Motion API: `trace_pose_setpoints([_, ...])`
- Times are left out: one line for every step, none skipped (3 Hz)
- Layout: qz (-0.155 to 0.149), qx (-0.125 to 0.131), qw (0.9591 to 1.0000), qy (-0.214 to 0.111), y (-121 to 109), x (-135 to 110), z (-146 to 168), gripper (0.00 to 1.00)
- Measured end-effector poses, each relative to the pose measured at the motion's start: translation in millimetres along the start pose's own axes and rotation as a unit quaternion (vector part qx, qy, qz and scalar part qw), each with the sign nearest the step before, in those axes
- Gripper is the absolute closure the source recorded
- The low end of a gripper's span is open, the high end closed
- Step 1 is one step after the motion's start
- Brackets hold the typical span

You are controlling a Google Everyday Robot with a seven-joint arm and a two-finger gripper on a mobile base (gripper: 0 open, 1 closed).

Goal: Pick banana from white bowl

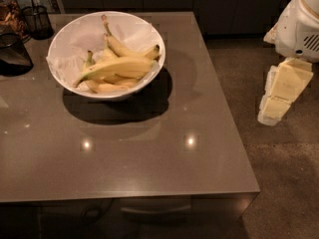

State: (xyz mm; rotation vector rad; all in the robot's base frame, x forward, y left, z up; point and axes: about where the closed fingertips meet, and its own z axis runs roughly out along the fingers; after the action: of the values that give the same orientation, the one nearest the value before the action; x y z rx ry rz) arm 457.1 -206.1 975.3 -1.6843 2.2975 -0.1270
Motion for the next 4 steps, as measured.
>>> trace_pose_setpoints([0.003, -0.027, 0.9996, 0.004, -17.1, -22.1, 21.1, 0.0])
trace_pose_setpoints([-0.011, -0.049, 0.9987, 0.002, -34.3, -51.4, 45.8, 0.0])
trace_pose_setpoints([-0.005, -0.041, 0.9991, -0.006, -38.0, -53.5, 47.5, 0.0])
trace_pose_setpoints([-0.038, -0.043, 0.9979, -0.028, -38.2, -89.9, 56.3, 0.0])
